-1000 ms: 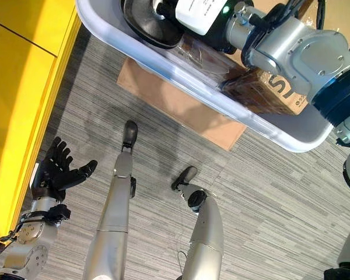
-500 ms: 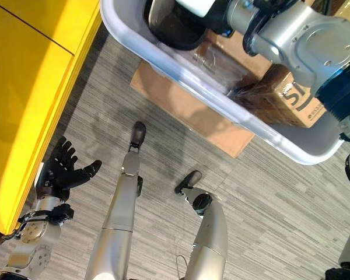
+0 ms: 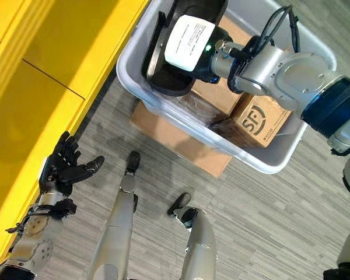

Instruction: Move parts from the plastic box to the shelf.

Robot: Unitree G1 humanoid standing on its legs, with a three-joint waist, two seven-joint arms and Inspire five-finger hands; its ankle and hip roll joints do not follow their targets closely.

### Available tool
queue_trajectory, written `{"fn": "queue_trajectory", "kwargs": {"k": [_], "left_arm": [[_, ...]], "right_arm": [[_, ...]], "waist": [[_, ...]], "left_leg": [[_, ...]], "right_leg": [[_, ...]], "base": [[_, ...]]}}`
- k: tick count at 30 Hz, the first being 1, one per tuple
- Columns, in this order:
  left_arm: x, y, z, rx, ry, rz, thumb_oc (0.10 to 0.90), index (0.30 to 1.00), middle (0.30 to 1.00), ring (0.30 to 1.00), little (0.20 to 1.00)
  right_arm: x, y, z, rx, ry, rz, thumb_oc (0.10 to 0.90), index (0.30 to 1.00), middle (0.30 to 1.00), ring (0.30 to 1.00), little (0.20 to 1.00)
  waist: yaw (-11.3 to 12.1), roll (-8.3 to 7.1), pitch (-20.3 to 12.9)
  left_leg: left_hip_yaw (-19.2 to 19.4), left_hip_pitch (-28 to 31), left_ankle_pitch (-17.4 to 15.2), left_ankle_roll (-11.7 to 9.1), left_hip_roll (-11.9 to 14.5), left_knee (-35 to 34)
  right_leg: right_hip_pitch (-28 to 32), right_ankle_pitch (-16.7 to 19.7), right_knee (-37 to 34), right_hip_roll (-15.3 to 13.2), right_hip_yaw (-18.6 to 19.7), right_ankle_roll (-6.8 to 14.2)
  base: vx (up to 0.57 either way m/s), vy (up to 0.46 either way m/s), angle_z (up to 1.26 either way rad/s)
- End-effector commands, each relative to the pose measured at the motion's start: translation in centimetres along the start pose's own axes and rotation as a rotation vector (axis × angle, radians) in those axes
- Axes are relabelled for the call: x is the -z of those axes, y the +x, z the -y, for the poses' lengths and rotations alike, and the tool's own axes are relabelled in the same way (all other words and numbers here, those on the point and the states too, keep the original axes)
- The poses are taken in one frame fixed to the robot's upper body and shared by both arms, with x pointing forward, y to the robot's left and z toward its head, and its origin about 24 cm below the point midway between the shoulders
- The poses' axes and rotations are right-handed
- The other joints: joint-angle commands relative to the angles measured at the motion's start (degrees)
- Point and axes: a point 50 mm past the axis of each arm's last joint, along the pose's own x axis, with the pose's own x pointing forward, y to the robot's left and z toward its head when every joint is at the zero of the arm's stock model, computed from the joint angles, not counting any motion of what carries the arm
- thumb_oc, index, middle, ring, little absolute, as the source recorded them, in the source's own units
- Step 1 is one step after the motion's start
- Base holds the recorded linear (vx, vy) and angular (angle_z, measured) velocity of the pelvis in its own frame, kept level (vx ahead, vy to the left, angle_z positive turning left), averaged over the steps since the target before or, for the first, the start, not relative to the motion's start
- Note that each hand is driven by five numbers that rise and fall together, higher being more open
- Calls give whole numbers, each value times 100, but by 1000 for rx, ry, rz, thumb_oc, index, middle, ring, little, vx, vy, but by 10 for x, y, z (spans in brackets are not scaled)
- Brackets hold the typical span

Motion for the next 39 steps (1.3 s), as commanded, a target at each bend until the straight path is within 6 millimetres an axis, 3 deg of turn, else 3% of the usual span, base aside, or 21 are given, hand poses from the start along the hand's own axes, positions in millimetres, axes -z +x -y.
{"fn": "queue_trajectory", "kwargs": {"k": [1, 7, 11, 17, 18, 22, 23, 28, 32, 39], "left_arm": [[-16, -1, 3, 23, -38, 102, 900, 1000, 1000, 1000, 1000], [-12, -3, 3, 32, -41, 89, 900, 1000, 1000, 1000, 1000], [-9, -6, 1, 23, -34, 82, 900, 1000, 1000, 1000, 1000], [-21, -7, -8, 9, 52, 137, 900, 1000, 1000, 1000, 1000], [-29, -6, -10, 7, 99, 176, 900, 1000, 1000, 1000, 1000], [-45, -3, -12, 9, 198, 255, 900, 1000, 1000, 1000, 1000], [-59, -1, -11, 19, 296, 323, 900, 1000, 1000, 1000, 1000], [-80, 0, -11, 5, 494, 443, 900, 1000, 1000, 1000, 1000], [-111, -1, 2, 0, 710, 641, 900, 1000, 1000, 1000, 1000], [-139, -6, 26, 33, 873, 869, 900, 1000, 1000, 1000, 1000]], "right_arm": [[36, -14, 39, 165, 10, -135, 400, 300, 300, 300, 300], [32, -19, 32, 153, 75, -115, 400, 300, 300, 300, 300], [30, -27, 27, 149, 142, -105, 400, 300, 300, 300, 300], [32, -36, 12, 129, 226, -137, 400, 300, 300, 300, 300], [33, -41, 7, 120, 266, -149, 400, 300, 300, 300, 300], [30, -47, 2, 143, 344, -151, 400, 300, 300, 300, 300], [28, -49, -3, 150, 393, -156, 400, 300, 300, 300, 300], [24, -56, -12, 166, 477, -164, 400, 300, 300, 300, 300], [19, -58, -20, 186, 559, -163, 400, 300, 300, 300, 300], [6, -58, -20, 231, 672, -119, 400, 300, 300, 300, 300]], "waist": [[-95, 27, -219], [-141, 104, -506], [-193, 242, -791], [-212, 276, -1102], [-214, 293, -1212], [-247, 265, -1415], [-283, 274, -1581], [-338, 226, -1895], [-423, 186, -2209], [-543, 144, -2444]], "left_leg": [[158, 816, -1520, 181, -20, 524], [149, 1380, -1398, 160, 38, 174], [145, 1851, -1240, 128, 79, -224], [140, 2283, -1062, 92, 95, -661], [183, 2347, -913, 113, 91, -731], [204, 2568, -875, 84, 74, -898], [222, 2746, -856, 57, 73, -1055], [310, 3082, -831, 7, 85, -1290], [396, 3388, -865, -20, 127, -1457], [484, 3624, -963, -28, 181, -1498]], "right_leg": [[810, 840, -1086, 203, 522, 559], [1455, 981, -1586, 216, 431, 585], [1985, 1095, -2061, 166, 307, 633], [2469, 1248, -2557, 130, 184, 714], [2585, 1404, -2725, 94, 94, 690], [2840, 1495, -2948, 103, 30, 743], [3010, 1544, -3108, 111, 3, 792], [3365, 1626, -3410, 155, -18, 859], [3612, 1679, -3558, 174, 24, 930], [3766, 1662, -3558, 195, 97, 960]], "base": [[0, 0, 0], [12, -2, -2], [28, 0, 2], [-6, 6, 0], [-47, 42, -1], [14, 17, 4], [80, 17, 0], [74, 21, 2], [68, 17, -5], [39, 11, -4]]}}
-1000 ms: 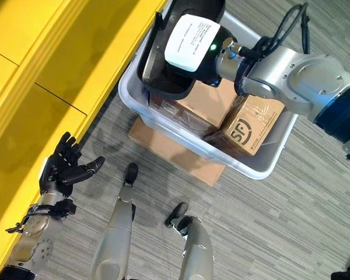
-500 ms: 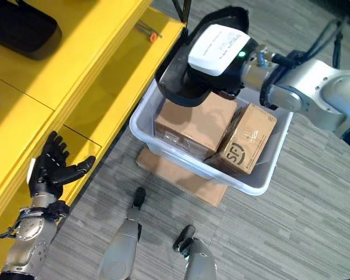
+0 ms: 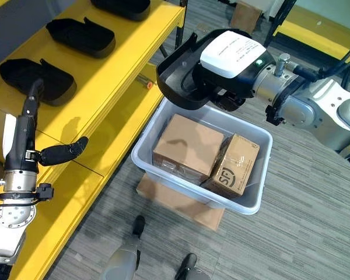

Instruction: Move parts from the plastic box to the shelf.

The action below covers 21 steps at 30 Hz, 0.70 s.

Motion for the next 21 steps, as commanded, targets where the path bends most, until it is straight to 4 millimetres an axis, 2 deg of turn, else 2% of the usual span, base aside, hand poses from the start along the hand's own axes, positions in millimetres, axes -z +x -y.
{"fn": "queue_trajectory", "kwargs": {"k": [1, 2, 5, 21], "left_arm": [[-38, 11, -12, -37, 92, 278, 900, 1000, 1000, 1000, 1000], [-48, 15, -10, -28, 127, 348, 900, 1000, 1000, 1000, 1000], [-56, 18, -8, -8, 196, 413, 900, 1000, 1000, 1000, 1000], [-89, 29, 8, 81, 409, 689, 900, 1000, 1000, 1000, 1000]], "right_arm": [[-3, 9, 16, 183, 149, 11, 400, 300, 300, 300, 300], [-5, 10, 15, 194, 188, 18, 400, 300, 300, 300, 300], [-7, 10, 15, 212, 238, 29, 400, 300, 300, 300, 300], [-19, 18, 23, 290, 345, 102, 400, 300, 300, 300, 300]], "waist": [[-152, -440, -1359], [-193, -442, -1413], [-241, -437, -1468], [-421, -495, -1608]], "left_leg": [[210, 731, -953, -325, 316, -182], [236, 772, -940, -318, 326, -197], [275, 859, -1004, -324, 356, -192], [411, 994, -1054, -316, 415, -210]], "right_leg": [[77, 405, -252, -251, 425, 295], [103, 434, -268, -246, 447, 301], [156, 404, -255, -233, 492, 313], [218, 443, -367, -178, 622, 325]], "base": [[38, 17, -5], [23, 16, -6], [47, 8, -4], [5, 5, -4]]}}
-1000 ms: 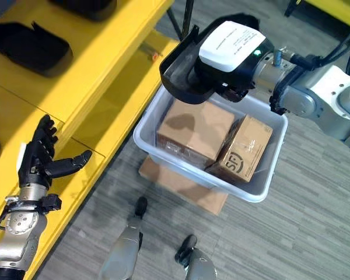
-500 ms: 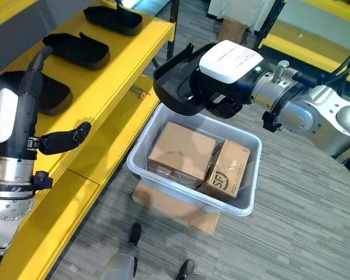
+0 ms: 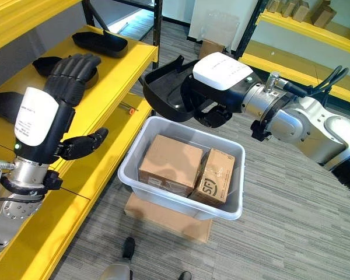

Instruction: Move parts from the plastic box to the shelf.

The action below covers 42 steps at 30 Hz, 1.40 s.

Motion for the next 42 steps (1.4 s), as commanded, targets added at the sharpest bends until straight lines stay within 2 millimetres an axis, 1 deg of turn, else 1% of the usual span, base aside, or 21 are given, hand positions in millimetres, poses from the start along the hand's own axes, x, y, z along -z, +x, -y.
{"fn": "queue_trajectory", "kwargs": {"k": [1, 10, 16, 20, 29, 42], "left_arm": [[-19, 21, -24, -109, 60, 190, 900, 1000, 1000, 1000, 1000], [-27, 26, -18, -88, 80, 255, 900, 1000, 1000, 1000, 1000], [-31, 33, -20, -130, 120, 288, 900, 1000, 1000, 1000, 1000], [-32, 35, -18, -130, 133, 295, 900, 1000, 1000, 1000, 1000], [-22, 35, -3, -57, 164, 266, 900, 1000, 1000, 1000, 1000], [-11, 33, 16, 12, 188, 209, 900, 1000, 1000, 1000, 1000]], "right_arm": [[-10, 15, 42, 267, 94, 67, 400, 300, 300, 300, 300], [-18, 20, 46, 300, 119, 109, 400, 300, 300, 300, 300], [-26, 27, 46, 310, 147, 152, 400, 300, 300, 300, 300], [-31, 30, 45, 309, 157, 172, 400, 300, 300, 300, 300], [-40, 40, 50, 333, 195, 221, 400, 300, 300, 300, 300], [-51, 48, 52, 348, 223, 268, 400, 300, 300, 300, 300]], "waist": [[-64, -264, -1027], [-133, -315, -1017], [-173, -353, -1022], [-191, -369, -1022], [-240, -407, -1020], [-336, -401, -1012]], "left_leg": [[247, 664, -928, -295, 382, -148], [321, 677, -940, -298, 396, -148], [360, 693, -958, -303, 403, -148], [383, 702, -967, -307, 403, -148], [442, 734, -979, -301, 420, -148], [520, 790, -999, -285, 434, -148]], "right_leg": [[-186, 243, 134, -283, 482, 329], [-198, 274, 72, -265, 560, 329], [-183, 287, 37, -261, 580, 327], [-183, 291, 22, -262, 603, 326], [-185, 297, -6, -240, 674, 309], [-217, 305, -20, -228, 778, 300]], "base": [[2, 4, -3], [0, 2, -1], [1, 7, -4], [-1, 7, -3], [0, 0, 0], [4, 5, -3]]}}
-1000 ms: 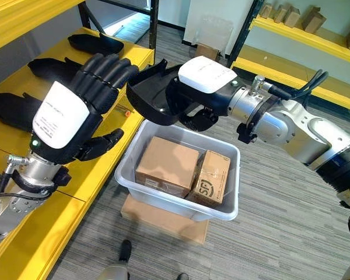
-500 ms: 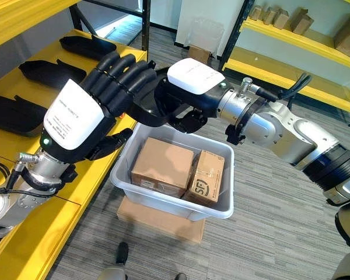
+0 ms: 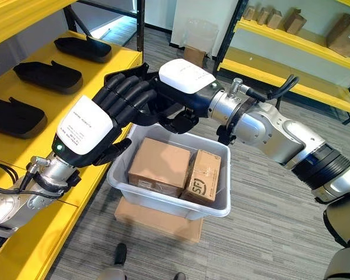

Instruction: Move parts from the plastic box to the shelf.

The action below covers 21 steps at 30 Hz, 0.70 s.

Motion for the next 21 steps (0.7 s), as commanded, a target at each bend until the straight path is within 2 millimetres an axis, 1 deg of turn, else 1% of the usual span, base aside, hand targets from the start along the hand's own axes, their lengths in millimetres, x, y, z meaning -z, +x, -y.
{"fn": "queue_trajectory", "kwargs": {"k": [1, 10, 21], "left_arm": [[10, 15, -11, -102, 58, -1, 900, 1000, 1000, 1000, 1000], [23, 10, 0, -82, 92, -90, 900, 1000, 1000, 1000, 1000], [30, 12, -3, -126, 142, -128, 900, 1000, 1000, 1000, 1000]], "right_arm": [[-23, 18, 60, 282, 26, 130, 400, 300, 300, 300, 300], [-27, 23, 60, 290, 60, 147, 400, 300, 300, 300, 300], [-33, 28, 60, 306, 85, 176, 400, 300, 300, 300, 300]], "waist": [[-71, -196, -855], [-121, -177, -867], [-142, -178, -882]], "left_leg": [[244, 736, -982, -265, 352, -144], [298, 814, -1027, -238, 366, -144], [336, 874, -1054, -230, 389, -144]], "right_leg": [[-209, 147, 167, -296, 545, 332], [-210, 107, 193, -276, 645, 313], [-203, 79, 193, -252, 712, 292]], "base": [[8, 3, -4], [18, 4, -4], [8, 1, -5]]}}
